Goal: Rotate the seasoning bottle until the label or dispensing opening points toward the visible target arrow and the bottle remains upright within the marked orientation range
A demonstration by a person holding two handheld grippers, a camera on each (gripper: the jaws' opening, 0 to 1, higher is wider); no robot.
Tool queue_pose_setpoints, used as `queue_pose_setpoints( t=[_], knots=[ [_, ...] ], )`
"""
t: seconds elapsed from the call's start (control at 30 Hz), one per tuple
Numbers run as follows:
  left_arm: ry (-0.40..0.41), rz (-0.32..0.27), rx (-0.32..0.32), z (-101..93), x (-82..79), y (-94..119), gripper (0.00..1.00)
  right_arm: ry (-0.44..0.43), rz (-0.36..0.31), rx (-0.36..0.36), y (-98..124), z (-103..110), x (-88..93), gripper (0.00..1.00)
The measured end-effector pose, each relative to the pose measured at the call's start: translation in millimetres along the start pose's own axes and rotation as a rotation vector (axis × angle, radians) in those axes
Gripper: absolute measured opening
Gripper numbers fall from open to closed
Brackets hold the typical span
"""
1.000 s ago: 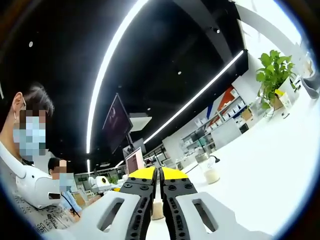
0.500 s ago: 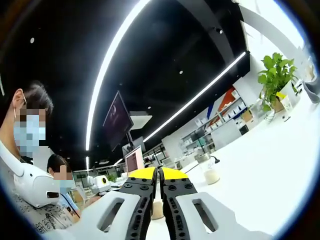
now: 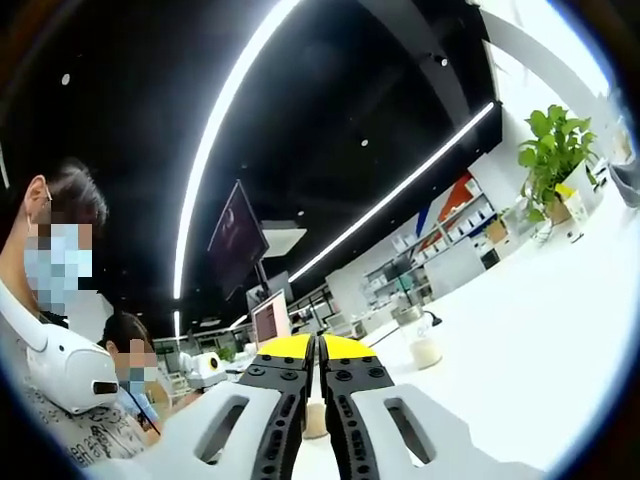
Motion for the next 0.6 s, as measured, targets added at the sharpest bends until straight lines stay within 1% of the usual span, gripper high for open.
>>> queue_pose_setpoints(
  t=[0.13,0.23,0.33,0.53,0.57,0.6],
  knots=[
    [-0.012,-0.001,0.002,-0.4,0.3,0.3,0.34,-0.001,-0.001,-0.015,-2.1,-1.2,-1.6,0.0],
    [-0.015,-0.007,0.036,0.7,0.8,-0.3,0.34,-0.007,0.002,-0.024,-4.2,-2.3,-1.2,0.0],
    [-0.021,-0.005,0.047,-0.3,0.7,-1.4,0.34,-0.001,0.01,-0.043,-9.2,0.7,-2.1,0.0],
    [-0.024,-0.015,0.07,-1.1,1.3,-0.9,0.34,0.042,0.014,-0.068,-17.5,8.8,-13.4,0.01],
    [-0.016,-0.011,0.084,-1.2,0.8,-0.8,0.36,0.055,0.015,-0.066,-18.8,9.5,-15.4,0.02],
    [-0.011,-0.032,0.1,-2.9,-2.9,-0.2,0.41,0.069,0.014,-0.059,-19.9,9.3,-17.2,0.04]
  ],
)
Point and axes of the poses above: the point that each gripper's makers call its tool centre point, and the gripper's own axes: y roughly backward along the fingers, z roughly to its left, x roughly out of its underside, the point moved 3 cm from there along y, roughly backward along the fingers, and after that the axes turned 13 degrees about z, right-handed, at the moved point
